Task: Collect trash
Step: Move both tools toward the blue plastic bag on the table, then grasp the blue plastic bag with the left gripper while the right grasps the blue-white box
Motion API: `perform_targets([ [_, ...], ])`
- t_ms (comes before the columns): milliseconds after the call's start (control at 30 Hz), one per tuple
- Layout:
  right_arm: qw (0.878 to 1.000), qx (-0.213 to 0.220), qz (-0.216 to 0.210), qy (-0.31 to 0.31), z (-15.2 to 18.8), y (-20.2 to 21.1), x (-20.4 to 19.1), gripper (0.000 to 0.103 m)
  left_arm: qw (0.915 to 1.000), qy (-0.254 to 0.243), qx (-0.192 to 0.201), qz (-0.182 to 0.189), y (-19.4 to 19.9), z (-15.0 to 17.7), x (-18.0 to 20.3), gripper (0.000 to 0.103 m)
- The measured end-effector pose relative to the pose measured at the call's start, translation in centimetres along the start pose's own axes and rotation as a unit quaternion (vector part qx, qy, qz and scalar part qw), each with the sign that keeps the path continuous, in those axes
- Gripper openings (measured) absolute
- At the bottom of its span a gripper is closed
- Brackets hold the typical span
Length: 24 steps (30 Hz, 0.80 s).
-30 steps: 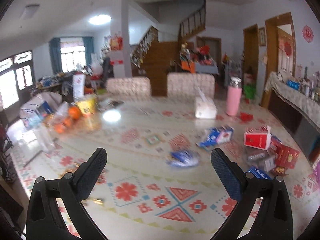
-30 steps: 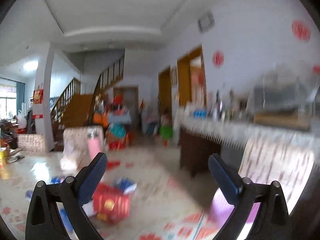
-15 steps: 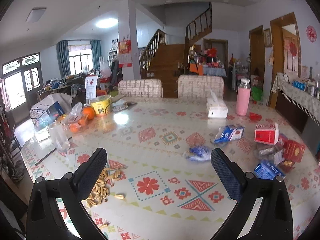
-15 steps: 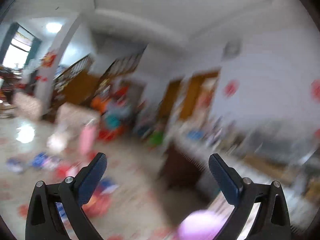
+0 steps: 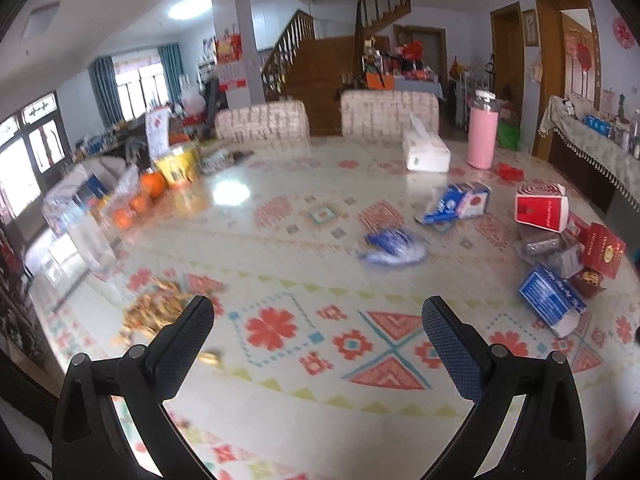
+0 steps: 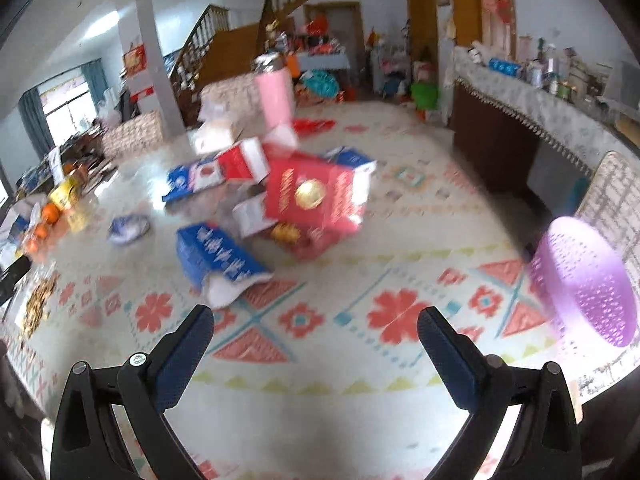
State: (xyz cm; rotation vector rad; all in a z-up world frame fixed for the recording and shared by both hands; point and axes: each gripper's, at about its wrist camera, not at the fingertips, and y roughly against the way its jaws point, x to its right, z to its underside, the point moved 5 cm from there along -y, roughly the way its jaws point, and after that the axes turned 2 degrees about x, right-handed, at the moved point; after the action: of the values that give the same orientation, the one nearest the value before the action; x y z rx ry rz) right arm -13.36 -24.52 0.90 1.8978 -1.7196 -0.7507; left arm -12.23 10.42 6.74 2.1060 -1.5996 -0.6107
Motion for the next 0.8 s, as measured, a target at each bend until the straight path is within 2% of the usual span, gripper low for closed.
perform_targets([
  [100,0.999,0.025,0.018,0.009,-0.3,1.0,-1.1,0.103,0.9999,-0.002,-0.012,0.010,-0.6,0.4,1.2,0.103],
  [200,0.999,0.039,0.013,-0.014,-0.2,2.2,-0.6,0.103,0.9996,-0.013,-0.017,0.016,-0.9,0.8,2.3,0.103],
  [533,1.000,-0.010,0.005,-0.024,0.7,-0.2,0.9,0.099,0.9990,-0.030,-0.026,0.019,-2.7,0.3,2.2,0.103],
  [700,0.999,-0.027,-0.018,-0.010,0.4,-1.4,0.2,0.096,0.9972,-0.050,-0.024,0.051,-4.5,-2.2,1.6,0.103],
  [800,0.999,-0.037,-0.039,0.006,-0.2,-2.1,-0.7,0.096,0.9944,-0.082,-0.021,0.063,-6.6,-4.6,1.9,0.103],
])
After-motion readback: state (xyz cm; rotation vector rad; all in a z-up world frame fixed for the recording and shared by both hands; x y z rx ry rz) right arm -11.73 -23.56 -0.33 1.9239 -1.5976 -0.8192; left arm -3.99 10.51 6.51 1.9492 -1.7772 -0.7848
